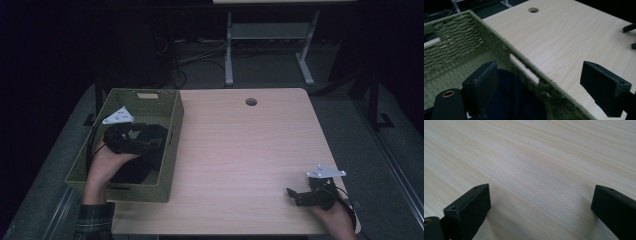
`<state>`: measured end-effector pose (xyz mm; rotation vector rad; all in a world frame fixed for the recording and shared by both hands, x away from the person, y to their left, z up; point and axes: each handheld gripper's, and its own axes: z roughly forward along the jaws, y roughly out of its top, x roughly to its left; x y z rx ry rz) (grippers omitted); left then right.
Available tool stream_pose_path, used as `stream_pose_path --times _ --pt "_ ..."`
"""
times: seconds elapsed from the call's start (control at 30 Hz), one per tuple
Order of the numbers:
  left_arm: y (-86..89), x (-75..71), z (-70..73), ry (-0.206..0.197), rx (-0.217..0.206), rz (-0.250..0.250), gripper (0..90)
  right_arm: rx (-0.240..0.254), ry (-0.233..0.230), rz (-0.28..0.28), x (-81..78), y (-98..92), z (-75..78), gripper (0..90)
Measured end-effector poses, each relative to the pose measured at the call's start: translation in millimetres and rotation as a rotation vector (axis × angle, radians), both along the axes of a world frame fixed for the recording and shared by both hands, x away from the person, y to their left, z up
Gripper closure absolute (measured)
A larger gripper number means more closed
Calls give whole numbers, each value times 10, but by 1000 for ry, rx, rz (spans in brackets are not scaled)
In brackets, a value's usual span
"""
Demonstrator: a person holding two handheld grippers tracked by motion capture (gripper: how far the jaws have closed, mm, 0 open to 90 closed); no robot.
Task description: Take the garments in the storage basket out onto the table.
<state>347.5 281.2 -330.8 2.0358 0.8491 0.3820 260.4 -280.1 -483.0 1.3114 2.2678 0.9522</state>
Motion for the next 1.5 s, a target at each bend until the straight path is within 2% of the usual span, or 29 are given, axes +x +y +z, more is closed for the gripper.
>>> stream_pose_path --times 0.13,0.43,0.63,1.0,1.17,1.27,1.37,1.43,1.5 --pt "82 24 -26 9 7 21 145 0 0 1 1 -1 0 20" --pt "266 95 -92 12 80 69 145 0 0 0 0 0 0 20" --pt "330 158 -159 23 100 93 144 2 1 1 0 0 1 20" --pt "448 252 -292 62 109 127 144 0 0 0 0 0 0 21" --pt "488 298 -391 95 127 142 144 0 0 0 0 0 -1 21" --pt "494 316 -418 100 128 142 144 0 0 0 0 0 0 20" --pt "478 348 -489 129 146 134 144 0 0 0 0 0 0 20" --pt "464 356 -513 135 143 134 144 0 0 1 0 0 0 20" --pt "442 373 -543 145 158 127 143 0 0 0 0 0 0 21"
